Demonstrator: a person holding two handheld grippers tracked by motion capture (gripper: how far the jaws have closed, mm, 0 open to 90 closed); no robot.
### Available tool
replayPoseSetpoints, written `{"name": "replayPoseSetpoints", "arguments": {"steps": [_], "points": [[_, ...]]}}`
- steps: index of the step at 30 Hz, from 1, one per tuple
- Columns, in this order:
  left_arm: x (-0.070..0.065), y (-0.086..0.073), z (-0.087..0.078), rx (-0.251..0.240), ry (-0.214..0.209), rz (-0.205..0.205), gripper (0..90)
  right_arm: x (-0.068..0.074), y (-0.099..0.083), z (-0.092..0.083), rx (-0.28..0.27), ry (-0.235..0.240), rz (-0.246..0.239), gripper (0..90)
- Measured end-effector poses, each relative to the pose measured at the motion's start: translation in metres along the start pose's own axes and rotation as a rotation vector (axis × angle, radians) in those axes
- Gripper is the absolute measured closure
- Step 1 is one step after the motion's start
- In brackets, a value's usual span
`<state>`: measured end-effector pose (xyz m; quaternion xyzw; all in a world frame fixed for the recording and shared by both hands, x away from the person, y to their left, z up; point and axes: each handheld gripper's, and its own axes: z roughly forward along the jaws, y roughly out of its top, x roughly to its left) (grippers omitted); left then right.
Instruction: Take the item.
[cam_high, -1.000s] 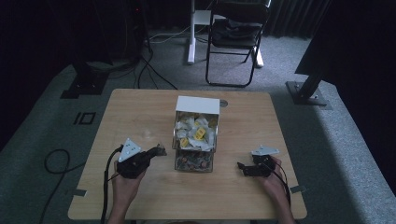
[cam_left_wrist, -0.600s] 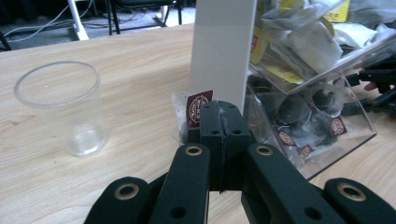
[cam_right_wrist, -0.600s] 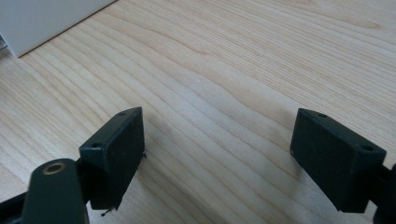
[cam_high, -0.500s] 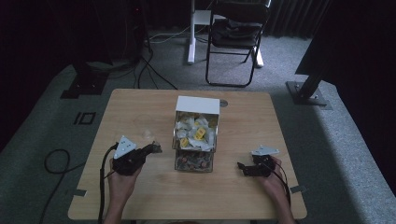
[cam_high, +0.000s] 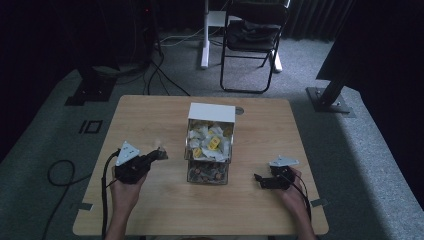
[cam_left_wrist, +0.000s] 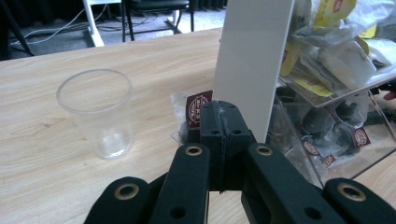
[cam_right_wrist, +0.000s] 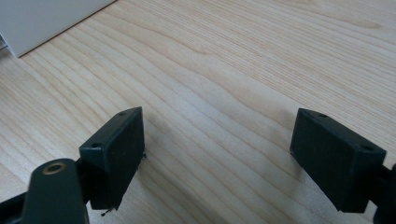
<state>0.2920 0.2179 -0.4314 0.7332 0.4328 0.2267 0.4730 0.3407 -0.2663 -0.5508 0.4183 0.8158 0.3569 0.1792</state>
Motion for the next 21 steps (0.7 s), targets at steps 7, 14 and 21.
{"name": "replayPoseSetpoints", "arguments": {"steps": [7,14,21], "points": [[0.006,0.005,0.0,-0.008,0.005,-0.001,90.0,0.0,0.0,0.0,0.0,0.0,0.0,17.6],[0.012,0.01,0.001,-0.013,0.001,-0.008,90.0,0.0,0.0,0.0,0.0,0.0,0.0,17.6],[0.021,0.013,0.005,-0.015,0.002,-0.023,90.0,0.0,0.0,0.0,0.0,0.0,0.0,17.6]]}}
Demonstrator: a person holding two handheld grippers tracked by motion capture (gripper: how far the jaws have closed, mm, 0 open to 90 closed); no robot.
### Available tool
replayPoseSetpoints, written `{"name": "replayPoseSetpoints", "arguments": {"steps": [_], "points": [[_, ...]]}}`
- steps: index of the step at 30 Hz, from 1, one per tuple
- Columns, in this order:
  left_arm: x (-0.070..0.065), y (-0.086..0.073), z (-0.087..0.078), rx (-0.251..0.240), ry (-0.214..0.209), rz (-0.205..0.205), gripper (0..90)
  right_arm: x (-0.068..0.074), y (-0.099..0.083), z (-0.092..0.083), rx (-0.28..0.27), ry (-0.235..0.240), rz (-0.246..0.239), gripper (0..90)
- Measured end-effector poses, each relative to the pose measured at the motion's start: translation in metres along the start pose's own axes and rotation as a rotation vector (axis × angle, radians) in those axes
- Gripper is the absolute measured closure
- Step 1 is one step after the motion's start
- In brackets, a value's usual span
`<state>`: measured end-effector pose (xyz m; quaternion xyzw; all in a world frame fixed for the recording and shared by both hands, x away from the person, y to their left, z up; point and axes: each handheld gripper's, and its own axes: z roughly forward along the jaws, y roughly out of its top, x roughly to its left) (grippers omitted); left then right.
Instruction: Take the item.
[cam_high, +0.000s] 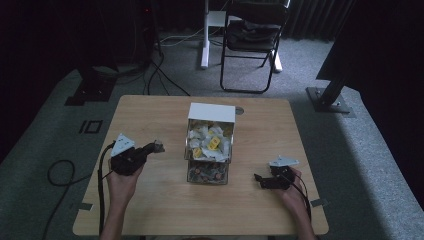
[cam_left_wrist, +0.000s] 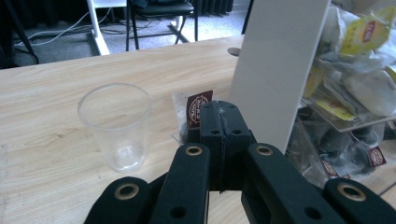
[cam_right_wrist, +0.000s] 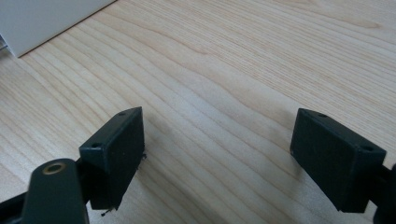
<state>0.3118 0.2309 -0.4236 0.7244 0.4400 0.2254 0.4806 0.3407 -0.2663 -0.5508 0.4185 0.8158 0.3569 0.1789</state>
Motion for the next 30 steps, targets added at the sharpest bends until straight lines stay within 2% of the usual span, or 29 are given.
{"name": "replayPoseSetpoints", "arguments": {"steps": [20,30], "points": [[0.026,0.013,0.011,-0.012,0.05,-0.024,90.0,0.0,0.0,0.0,0.0,0.0,0.001,17.6],[0.036,0.018,0.018,-0.024,0.062,-0.054,90.0,0.0,0.0,0.0,0.0,0.0,0.001,17.6]]}}
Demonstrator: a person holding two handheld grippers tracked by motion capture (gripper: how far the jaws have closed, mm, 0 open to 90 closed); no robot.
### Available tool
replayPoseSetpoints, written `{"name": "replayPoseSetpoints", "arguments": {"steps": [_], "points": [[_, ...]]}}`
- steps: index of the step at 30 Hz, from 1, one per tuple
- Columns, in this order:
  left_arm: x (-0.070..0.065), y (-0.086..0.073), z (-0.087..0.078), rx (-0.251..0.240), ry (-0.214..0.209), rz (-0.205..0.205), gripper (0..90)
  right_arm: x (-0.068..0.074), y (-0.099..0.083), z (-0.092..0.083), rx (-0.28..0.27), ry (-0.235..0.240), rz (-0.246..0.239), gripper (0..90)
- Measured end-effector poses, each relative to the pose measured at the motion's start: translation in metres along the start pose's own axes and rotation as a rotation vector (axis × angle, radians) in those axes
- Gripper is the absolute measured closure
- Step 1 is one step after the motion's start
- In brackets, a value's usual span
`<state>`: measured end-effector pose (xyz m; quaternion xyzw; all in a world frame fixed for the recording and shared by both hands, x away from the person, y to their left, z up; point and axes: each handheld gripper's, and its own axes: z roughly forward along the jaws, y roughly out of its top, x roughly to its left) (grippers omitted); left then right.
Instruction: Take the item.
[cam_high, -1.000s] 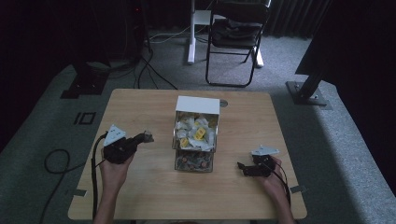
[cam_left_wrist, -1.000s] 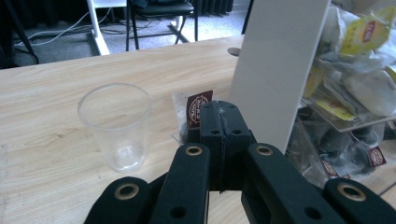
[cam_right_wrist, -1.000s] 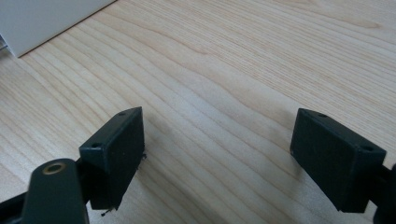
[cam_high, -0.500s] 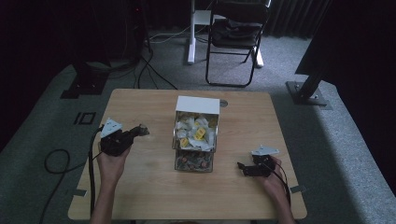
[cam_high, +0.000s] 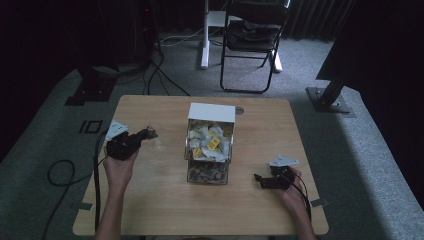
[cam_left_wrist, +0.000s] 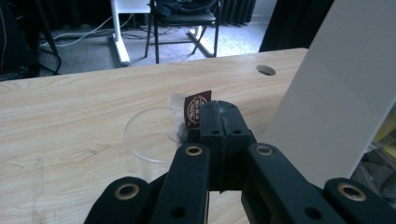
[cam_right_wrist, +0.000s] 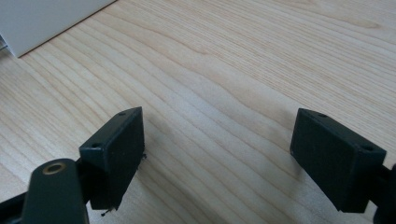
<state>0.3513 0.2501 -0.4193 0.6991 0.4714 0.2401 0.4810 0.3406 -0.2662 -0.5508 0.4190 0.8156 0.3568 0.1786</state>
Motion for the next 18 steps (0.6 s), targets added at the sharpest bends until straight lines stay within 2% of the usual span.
{"name": "replayPoseSetpoints", "arguments": {"steps": [18], "points": [[0.014,0.008,0.017,0.006,0.036,-0.027,90.0,0.0,0.0,0.0,0.0,0.0,0.001,17.6]]}}
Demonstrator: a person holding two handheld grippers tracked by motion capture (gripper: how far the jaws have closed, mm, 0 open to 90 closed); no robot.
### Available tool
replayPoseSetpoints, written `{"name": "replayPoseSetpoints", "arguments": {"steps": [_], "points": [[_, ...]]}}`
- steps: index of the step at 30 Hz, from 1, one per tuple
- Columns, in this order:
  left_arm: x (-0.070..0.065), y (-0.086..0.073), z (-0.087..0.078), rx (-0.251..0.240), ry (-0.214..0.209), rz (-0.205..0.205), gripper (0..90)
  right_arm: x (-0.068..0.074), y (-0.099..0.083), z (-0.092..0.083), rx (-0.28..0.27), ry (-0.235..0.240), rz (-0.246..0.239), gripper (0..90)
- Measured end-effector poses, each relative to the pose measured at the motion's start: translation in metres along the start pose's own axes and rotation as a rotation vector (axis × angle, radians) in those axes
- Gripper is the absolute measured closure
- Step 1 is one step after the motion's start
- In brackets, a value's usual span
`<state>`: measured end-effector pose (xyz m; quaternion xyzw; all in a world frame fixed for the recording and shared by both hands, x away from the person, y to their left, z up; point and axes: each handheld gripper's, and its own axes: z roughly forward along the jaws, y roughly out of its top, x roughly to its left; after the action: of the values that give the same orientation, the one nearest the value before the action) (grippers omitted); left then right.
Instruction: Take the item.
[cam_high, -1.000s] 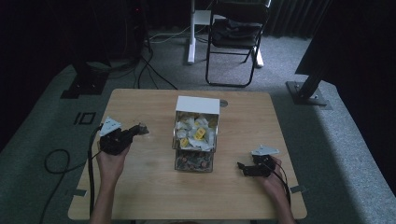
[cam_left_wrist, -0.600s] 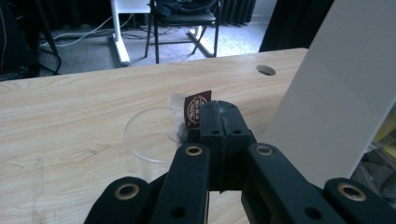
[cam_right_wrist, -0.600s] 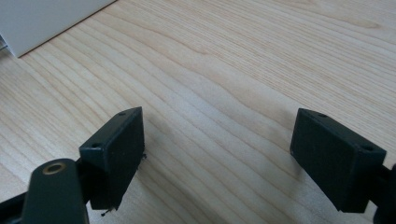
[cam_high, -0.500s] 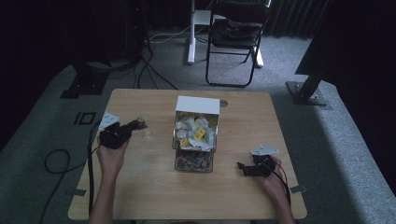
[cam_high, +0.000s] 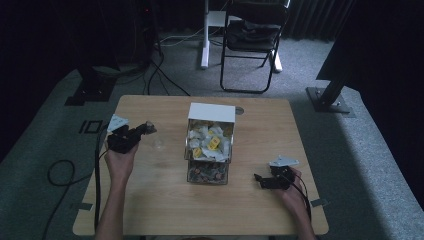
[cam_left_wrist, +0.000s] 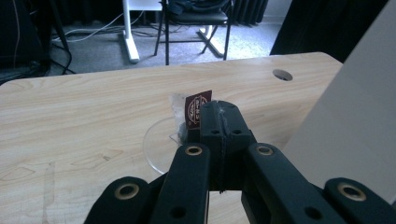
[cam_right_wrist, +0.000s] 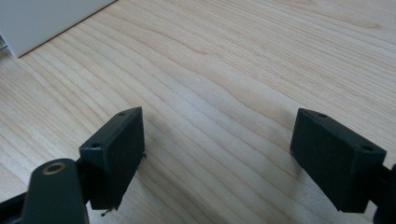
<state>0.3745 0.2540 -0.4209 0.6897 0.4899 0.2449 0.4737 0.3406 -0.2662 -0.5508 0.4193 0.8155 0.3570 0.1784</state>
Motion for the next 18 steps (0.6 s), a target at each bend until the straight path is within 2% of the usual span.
{"name": "replayPoseSetpoints", "arguments": {"steps": [6,12,17,18], "points": [[0.004,0.001,0.006,-0.002,0.011,-0.017,90.0,0.0,0.0,0.0,0.001,0.0,-0.001,17.6],[0.004,0.002,0.014,0.014,0.024,-0.003,90.0,0.0,0.0,0.0,0.0,0.0,-0.001,17.6],[0.005,0.002,0.022,0.018,0.018,-0.014,90.0,0.0,0.0,0.0,0.0,0.0,-0.001,17.6],[0.006,0.001,0.028,0.026,0.012,-0.02,90.0,0.0,0.0,0.0,0.0,0.0,-0.001,17.6]]}}
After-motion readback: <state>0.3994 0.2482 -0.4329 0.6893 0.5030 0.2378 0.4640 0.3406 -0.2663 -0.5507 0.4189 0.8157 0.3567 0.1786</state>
